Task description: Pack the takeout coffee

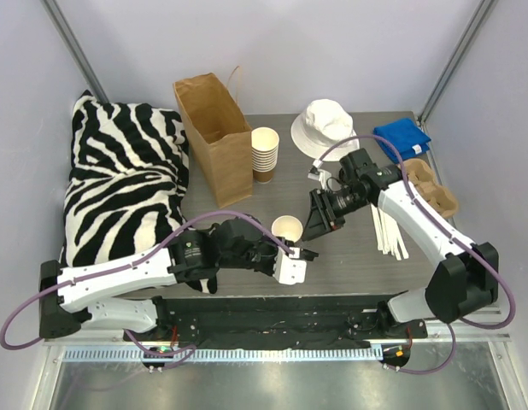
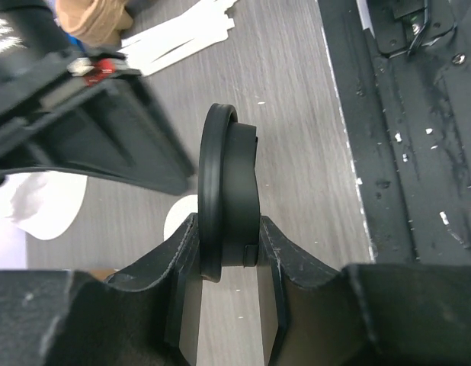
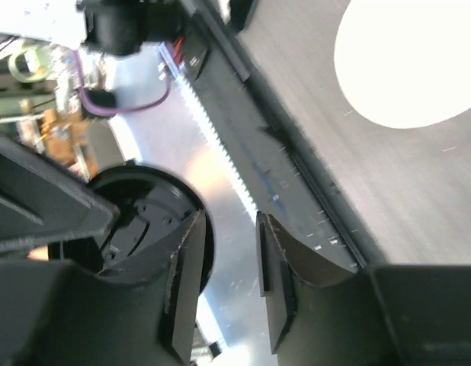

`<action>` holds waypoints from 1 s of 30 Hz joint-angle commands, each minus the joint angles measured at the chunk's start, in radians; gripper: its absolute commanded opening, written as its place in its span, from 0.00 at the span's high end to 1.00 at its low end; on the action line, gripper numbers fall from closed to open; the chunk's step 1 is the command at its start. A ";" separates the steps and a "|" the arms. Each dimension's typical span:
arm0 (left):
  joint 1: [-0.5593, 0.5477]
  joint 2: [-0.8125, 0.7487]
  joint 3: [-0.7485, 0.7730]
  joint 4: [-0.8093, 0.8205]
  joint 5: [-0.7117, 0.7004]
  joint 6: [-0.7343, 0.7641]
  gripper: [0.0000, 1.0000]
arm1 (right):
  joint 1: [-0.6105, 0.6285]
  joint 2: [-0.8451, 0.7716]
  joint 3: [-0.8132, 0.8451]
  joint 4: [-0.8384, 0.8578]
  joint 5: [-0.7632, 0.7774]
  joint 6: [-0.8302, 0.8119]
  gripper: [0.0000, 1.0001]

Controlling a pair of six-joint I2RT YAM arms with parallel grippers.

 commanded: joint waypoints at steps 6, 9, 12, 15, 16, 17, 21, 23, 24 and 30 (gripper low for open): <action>0.139 0.031 0.141 -0.121 0.172 -0.347 0.80 | -0.183 -0.071 0.186 0.009 0.265 -0.105 0.25; 0.185 0.069 0.216 -0.207 0.274 -0.461 0.79 | -0.183 -0.215 0.146 0.058 0.296 -0.185 0.05; 0.231 0.114 0.272 -0.267 0.388 -0.551 0.77 | -0.183 -0.324 0.113 0.053 0.247 -0.269 0.00; 0.268 0.166 0.334 -0.344 0.492 -0.581 0.77 | -0.182 -0.378 0.092 0.027 0.153 -0.297 0.00; 0.274 0.183 0.352 -0.367 0.520 -0.581 0.77 | -0.182 -0.381 0.090 0.017 0.100 -0.304 0.00; 0.282 0.213 0.370 -0.408 0.535 -0.581 0.77 | -0.180 -0.380 0.090 0.002 0.069 -0.314 0.00; 0.295 0.266 0.428 -0.461 0.591 -0.592 0.78 | -0.114 -0.357 0.084 -0.125 -0.022 -0.399 0.02; 0.295 0.274 0.425 -0.456 0.604 -0.595 0.78 | -0.114 -0.358 0.073 -0.167 -0.060 -0.435 0.02; 0.297 0.277 0.419 -0.453 0.608 -0.595 0.78 | -0.110 -0.364 0.058 -0.174 -0.063 -0.440 0.02; 0.300 0.312 0.431 -0.436 0.646 -0.619 0.78 | -0.082 -0.378 0.027 -0.135 -0.086 -0.412 0.04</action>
